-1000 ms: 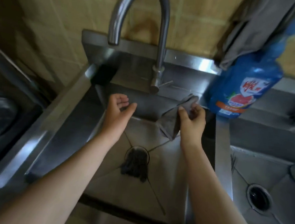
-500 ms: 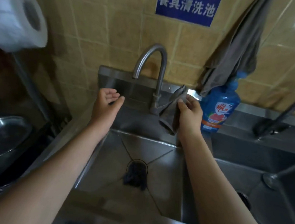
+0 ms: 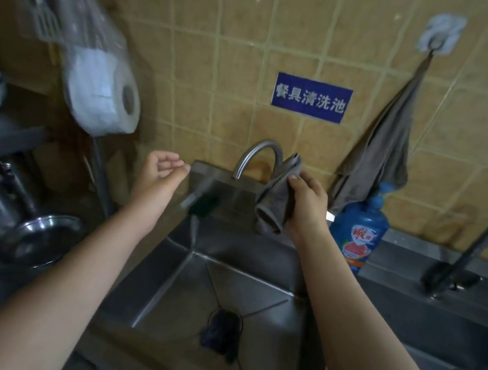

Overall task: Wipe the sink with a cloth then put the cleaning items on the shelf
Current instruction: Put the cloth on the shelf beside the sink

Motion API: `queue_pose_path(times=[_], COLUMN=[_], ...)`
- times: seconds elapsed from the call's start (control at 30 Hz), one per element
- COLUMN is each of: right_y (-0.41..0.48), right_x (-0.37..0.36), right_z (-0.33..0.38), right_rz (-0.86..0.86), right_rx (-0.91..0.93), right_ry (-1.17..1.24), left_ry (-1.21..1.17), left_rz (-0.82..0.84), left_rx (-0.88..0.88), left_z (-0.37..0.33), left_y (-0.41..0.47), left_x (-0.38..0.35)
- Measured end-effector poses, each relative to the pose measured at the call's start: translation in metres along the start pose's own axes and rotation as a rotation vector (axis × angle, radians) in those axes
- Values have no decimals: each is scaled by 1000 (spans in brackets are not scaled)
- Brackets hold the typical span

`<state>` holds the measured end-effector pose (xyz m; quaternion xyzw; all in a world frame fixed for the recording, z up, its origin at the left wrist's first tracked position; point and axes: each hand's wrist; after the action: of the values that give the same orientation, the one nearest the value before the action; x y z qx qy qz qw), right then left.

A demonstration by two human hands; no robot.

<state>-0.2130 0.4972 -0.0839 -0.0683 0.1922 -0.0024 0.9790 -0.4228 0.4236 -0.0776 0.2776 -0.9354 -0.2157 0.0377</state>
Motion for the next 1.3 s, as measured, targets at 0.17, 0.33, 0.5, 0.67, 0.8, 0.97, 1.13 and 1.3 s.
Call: queue_pose_path(times=[0.17,0.33,0.5,0.67,0.8,0.97,1.13,1.3], right_y=[-16,-27,-31,-49,-66,-86,-110,-129], right_x=[-2,-5,-27,-70,-115,-174,-230,-275], right_z=[26,47,46,39,32,21,6,-10], right_rz=[94,209,310,368,458,563,629,649], right_rx=[-107,-303,-243,-286,-281,-274,-271,-262], right_ry=[87,118,-16,-40,-59,-29,-32,-40], left_ry=[51,103,214,291,313,374,388,404], left_rz=[-97,-187,-309,-400,-493,-548,-547,-572], left_rx=[4,-10,-65,-85,-104,-116,-138,-167], left_z=[-30,-54,-82,-111,-126,-132,-137,-142], left_y=[-29,-56,-74,-81,-79,-71,-56,-44], left_x=[-5,-5,20,56,92,146,202,249])
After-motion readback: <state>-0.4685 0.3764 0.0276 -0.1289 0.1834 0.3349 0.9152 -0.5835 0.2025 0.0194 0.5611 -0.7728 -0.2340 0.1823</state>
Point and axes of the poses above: each hand's wrist, its own y-axis towards the middle knuckle, its own x-axis out of the back of the hand, z = x × y, and after that the axes turned 8 degrees about -x, right-handed
